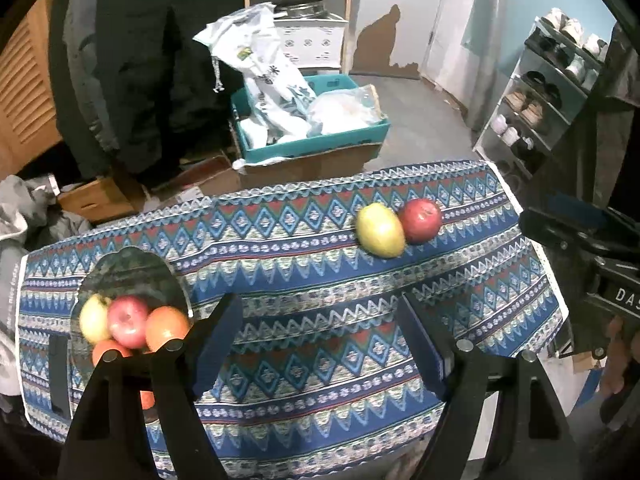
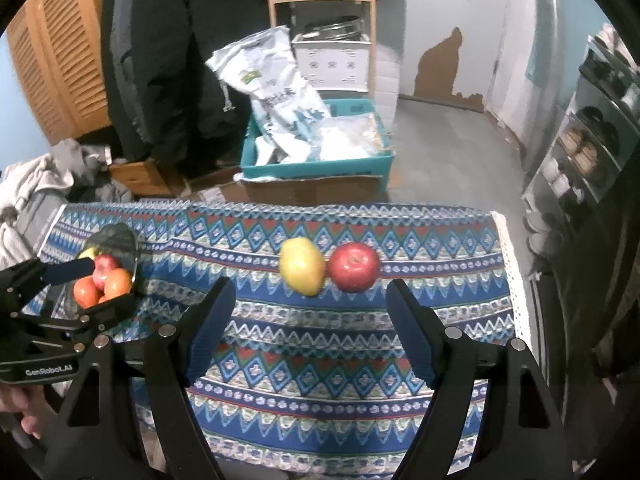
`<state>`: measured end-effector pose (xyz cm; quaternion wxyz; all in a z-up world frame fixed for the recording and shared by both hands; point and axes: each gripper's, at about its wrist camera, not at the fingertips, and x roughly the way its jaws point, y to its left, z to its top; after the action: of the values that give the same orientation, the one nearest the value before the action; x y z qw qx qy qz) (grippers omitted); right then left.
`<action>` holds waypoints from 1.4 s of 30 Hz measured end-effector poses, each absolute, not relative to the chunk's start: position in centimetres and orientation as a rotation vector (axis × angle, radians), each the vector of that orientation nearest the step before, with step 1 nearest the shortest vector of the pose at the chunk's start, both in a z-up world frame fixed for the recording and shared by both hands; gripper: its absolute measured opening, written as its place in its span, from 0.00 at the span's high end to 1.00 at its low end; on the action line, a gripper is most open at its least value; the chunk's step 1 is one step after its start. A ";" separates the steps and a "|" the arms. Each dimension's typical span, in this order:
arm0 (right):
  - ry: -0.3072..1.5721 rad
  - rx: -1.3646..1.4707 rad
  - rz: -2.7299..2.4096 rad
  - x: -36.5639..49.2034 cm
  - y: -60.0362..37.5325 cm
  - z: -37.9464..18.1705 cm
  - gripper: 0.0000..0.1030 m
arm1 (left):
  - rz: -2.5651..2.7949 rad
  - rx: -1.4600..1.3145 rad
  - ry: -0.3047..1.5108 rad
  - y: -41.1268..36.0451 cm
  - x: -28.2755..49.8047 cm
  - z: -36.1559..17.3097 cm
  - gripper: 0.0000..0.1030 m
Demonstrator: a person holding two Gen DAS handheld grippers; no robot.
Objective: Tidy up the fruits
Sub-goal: 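Move both open tools toward the yellow pear and red apple on the cloth, then close the right tool on the red apple while the left tool closes on the yellow pear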
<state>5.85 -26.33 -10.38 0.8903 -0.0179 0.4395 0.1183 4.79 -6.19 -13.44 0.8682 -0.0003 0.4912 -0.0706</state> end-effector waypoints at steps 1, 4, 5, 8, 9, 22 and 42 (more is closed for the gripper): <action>0.916 -0.028 0.238 5.9 -26.9 -10.4 0.24 | -0.149 -0.001 1.031 -6.6 5.0 -13.5 0.22; 0.923 -0.011 0.222 6.1 -28.4 -10.6 0.23 | -0.154 -0.004 1.045 -7.4 5.6 -13.9 0.22; 0.927 -0.009 0.221 6.2 -28.6 -10.7 0.23 | -0.157 -0.005 1.050 -7.6 5.9 -14.0 0.22; 0.942 -0.013 0.208 6.6 -29.5 -11.3 0.23 | -0.159 0.000 1.068 -8.3 6.7 -14.5 0.22; 0.948 -0.013 0.206 6.7 -29.7 -11.6 0.23 | -0.161 0.001 1.075 -8.5 7.0 -14.7 0.22; 1.093 0.031 0.283 13.1 -30.3 -14.0 0.23 | -0.184 0.039 1.198 -9.6 13.7 -17.0 0.22; 1.289 0.002 0.325 21.2 -28.8 -23.5 0.23 | -0.261 0.015 1.327 -10.6 21.0 -24.6 0.21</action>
<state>21.16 -28.82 -23.47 0.7873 0.0011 0.5979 0.1507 21.02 -10.58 -24.57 0.7799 0.0070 0.6142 -0.1206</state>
